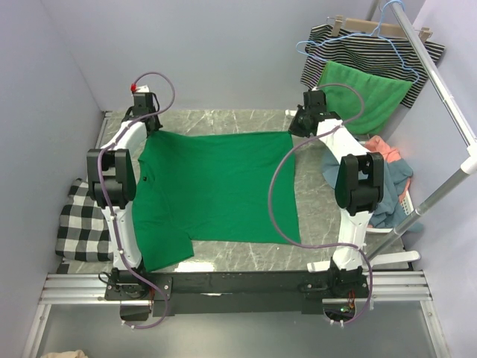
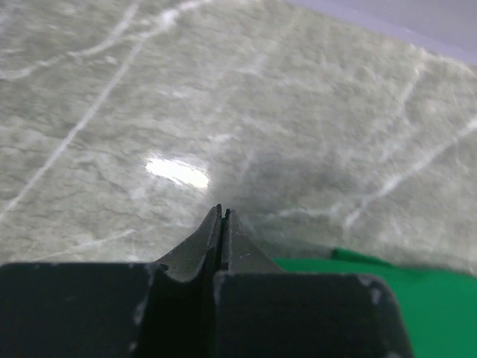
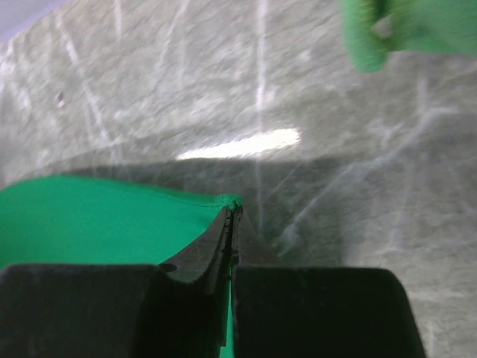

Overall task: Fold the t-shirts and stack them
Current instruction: Fold the flattened tshirt in 1/3 of the way

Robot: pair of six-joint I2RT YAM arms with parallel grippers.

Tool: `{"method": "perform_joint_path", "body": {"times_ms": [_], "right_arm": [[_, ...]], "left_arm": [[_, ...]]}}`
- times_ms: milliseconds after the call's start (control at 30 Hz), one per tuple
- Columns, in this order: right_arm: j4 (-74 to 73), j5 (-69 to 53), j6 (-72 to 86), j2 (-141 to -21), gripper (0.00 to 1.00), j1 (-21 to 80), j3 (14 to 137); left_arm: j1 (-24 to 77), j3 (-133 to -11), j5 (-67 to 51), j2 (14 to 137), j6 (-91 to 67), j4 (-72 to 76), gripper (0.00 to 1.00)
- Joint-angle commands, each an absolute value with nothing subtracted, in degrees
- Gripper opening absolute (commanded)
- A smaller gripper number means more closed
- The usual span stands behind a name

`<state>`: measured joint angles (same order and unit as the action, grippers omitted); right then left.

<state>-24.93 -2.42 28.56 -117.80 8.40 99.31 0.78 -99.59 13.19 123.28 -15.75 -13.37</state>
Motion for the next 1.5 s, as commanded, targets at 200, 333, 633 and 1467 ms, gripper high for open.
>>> {"method": "perform_joint_path", "body": {"times_ms": [200, 333, 633, 1467], "right_arm": [[-24.08, -14.06, 25.49, -108.64, 0.0, 10.19, 89.74], [-24.88, -13.63, 25.84, -103.81, 0.0, 11.25, 82.19], [-25.4, -4.93, 27.6, -95.89, 0.0, 11.34, 68.22], [-27.33, -5.97, 27.25, -121.63, 0.0, 3.78, 104.32]], "left_arm": [[0.44, -93.38, 0.44, 119.36, -21.09, -24.17, 0.01], [0.61, -84.21, -1.67, 113.83, -24.25, -22.24, 0.01], [0.62, -68.74, 7.72, 100.47, -27.07, -22.5, 0.01], [-7.64, -112.16, 0.45, 126.21, -17.05, -30.42, 0.01]]}}
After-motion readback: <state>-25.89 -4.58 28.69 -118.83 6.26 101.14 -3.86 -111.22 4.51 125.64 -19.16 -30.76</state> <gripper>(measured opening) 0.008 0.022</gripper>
